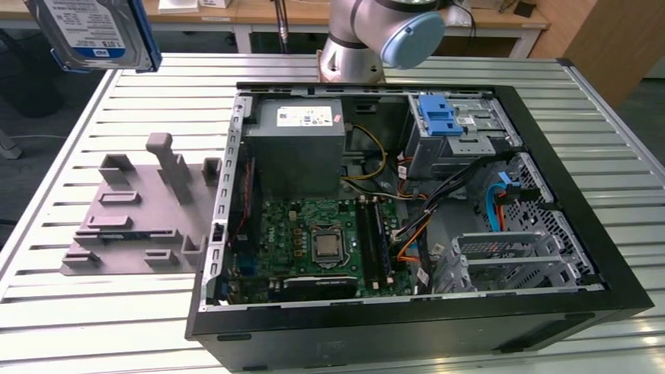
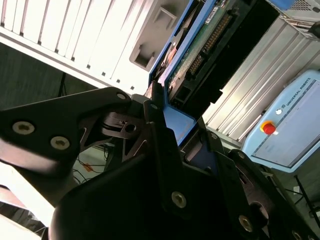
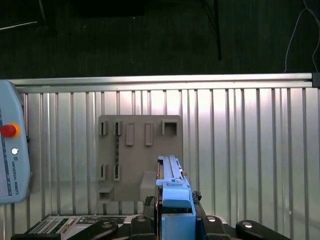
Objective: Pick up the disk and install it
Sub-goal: 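Pick up the disk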
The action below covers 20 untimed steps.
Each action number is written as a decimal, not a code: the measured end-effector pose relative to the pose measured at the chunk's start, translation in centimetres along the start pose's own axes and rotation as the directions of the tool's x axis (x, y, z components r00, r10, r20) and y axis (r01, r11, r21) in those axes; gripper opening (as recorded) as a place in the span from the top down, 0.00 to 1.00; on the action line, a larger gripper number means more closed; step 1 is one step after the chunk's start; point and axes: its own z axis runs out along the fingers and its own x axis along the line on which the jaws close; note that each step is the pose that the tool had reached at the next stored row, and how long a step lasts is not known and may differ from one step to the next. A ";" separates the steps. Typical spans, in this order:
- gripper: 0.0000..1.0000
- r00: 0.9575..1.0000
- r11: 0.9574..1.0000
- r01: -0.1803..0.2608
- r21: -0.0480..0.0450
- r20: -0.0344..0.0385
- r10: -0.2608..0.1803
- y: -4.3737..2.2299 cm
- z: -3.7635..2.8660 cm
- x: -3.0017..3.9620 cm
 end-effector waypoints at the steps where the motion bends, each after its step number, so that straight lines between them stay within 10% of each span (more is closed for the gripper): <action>1: 0.64 1.000 1.000 0.000 0.000 0.000 0.000 -0.13 0.00 0.00; 20: 0.64 1.000 1.000 0.000 0.000 0.000 0.000 -2.05 0.01 0.03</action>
